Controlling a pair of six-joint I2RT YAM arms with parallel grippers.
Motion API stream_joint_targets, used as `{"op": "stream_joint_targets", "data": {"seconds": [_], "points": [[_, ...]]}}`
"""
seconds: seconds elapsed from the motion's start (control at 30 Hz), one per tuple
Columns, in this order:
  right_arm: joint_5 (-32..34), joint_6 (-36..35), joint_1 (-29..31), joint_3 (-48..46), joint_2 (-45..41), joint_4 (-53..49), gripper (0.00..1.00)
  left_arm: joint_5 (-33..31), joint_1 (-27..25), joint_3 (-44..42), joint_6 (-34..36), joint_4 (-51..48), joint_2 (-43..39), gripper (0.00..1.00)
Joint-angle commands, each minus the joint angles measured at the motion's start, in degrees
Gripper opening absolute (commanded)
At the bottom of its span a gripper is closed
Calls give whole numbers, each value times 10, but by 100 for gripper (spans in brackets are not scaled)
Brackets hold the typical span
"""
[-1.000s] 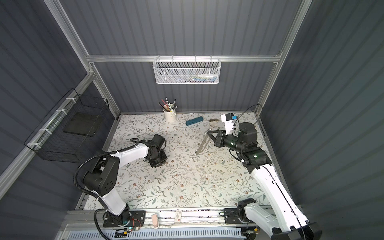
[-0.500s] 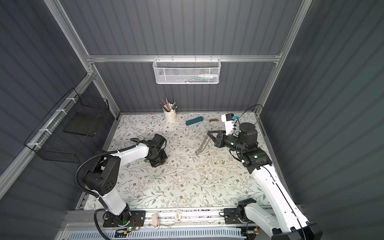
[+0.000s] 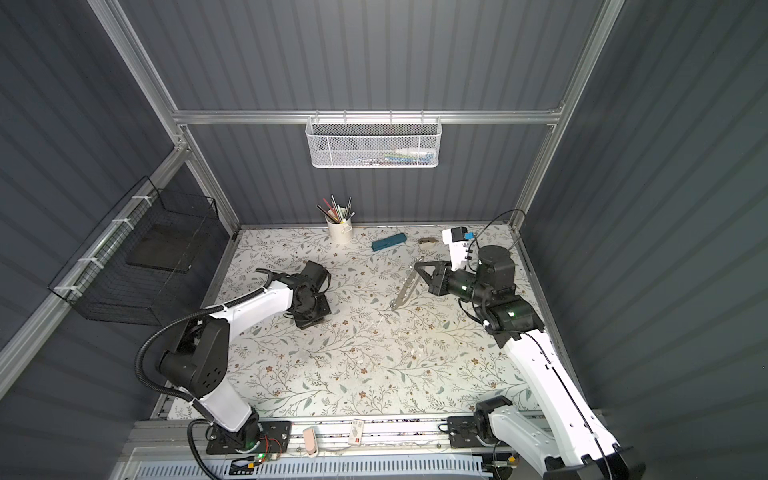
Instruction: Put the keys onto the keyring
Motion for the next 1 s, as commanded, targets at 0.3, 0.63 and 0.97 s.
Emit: {"op": "stream_joint_targets", "data": {"seconds": [0.3, 0.63, 0.97], "points": [[-2, 7, 16, 3, 7, 34, 4, 72, -3, 32, 145, -34, -76, 0], [6, 8, 26, 3, 12, 35, 4, 209, -95, -3, 226, 13, -43, 0], [6, 6, 29, 3, 17, 36, 4, 249, -96, -34, 257, 30, -34, 0]]}}
